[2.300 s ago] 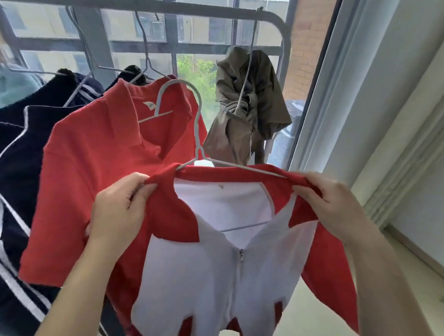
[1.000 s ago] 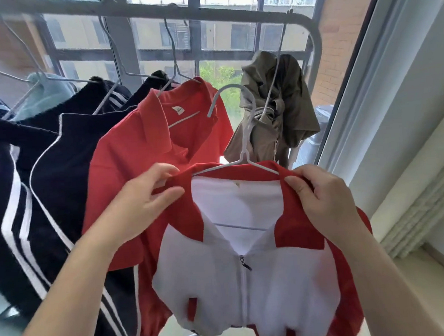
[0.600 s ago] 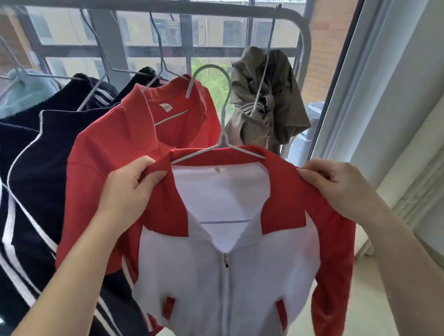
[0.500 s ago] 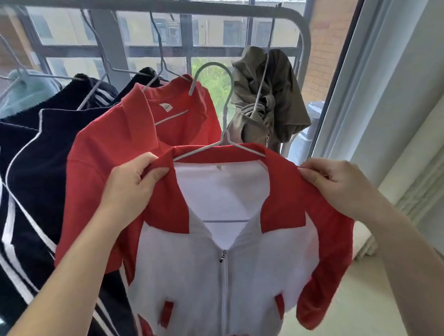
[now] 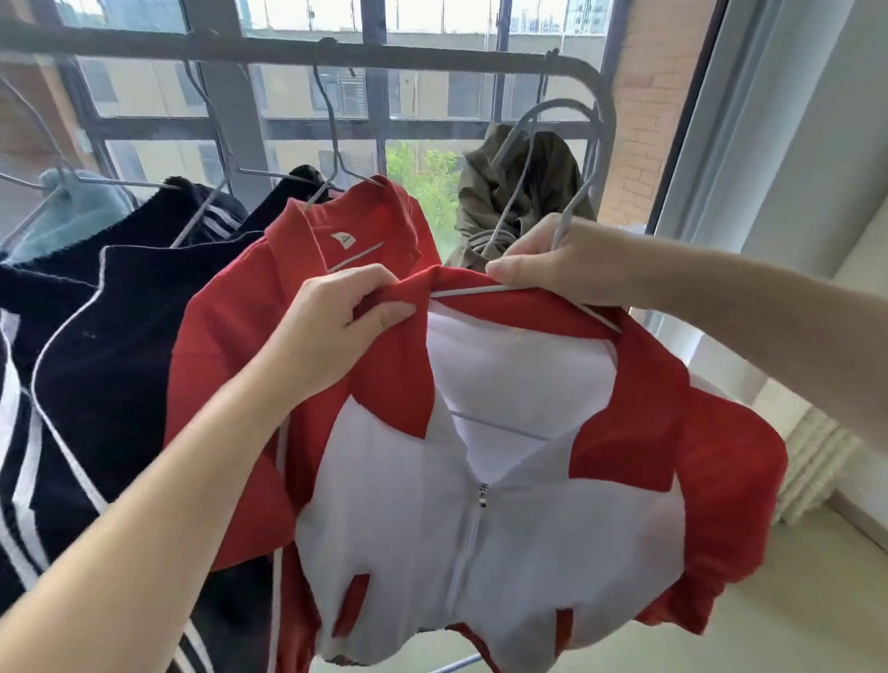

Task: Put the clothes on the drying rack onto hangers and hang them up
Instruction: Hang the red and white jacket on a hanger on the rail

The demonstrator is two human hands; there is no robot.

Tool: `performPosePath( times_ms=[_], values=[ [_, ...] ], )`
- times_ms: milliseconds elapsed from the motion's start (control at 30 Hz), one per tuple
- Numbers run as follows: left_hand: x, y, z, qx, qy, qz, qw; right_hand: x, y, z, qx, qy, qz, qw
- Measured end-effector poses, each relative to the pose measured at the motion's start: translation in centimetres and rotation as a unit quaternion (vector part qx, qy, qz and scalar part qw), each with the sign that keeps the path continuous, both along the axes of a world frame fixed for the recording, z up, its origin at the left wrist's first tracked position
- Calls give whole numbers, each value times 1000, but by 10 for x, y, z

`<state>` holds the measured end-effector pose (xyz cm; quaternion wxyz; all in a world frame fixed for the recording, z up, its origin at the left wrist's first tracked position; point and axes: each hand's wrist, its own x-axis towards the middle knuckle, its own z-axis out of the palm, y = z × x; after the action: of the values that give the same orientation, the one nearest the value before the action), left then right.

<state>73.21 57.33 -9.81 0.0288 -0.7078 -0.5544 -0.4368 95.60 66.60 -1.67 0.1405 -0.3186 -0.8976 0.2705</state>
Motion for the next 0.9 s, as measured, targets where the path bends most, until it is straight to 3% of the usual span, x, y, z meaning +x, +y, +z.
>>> performPosePath(
  times_ms=[233, 533, 633, 733, 800, 900],
  values=[
    [-62, -1, -7, -157, -33, 65, 985, 5, 5, 31, 10, 44, -83, 996],
    [-72, 3, -2, -252, 97, 142, 952, -2, 8, 26, 35, 30, -124, 991],
    [-60, 0, 20, -119, 106, 174, 972, -5, 6, 35, 38, -2, -142, 989],
    [-51, 1, 50, 9, 147, 188, 971, -10, -6, 56, -29, -82, -103, 991],
    [-54, 11, 68, 59, 190, 187, 962, -17, -5, 73, -108, -59, -89, 988],
    [-68, 34, 100, 86, 244, 227, 939, -35, 3, 98, -98, -27, -127, 987]
  ],
)
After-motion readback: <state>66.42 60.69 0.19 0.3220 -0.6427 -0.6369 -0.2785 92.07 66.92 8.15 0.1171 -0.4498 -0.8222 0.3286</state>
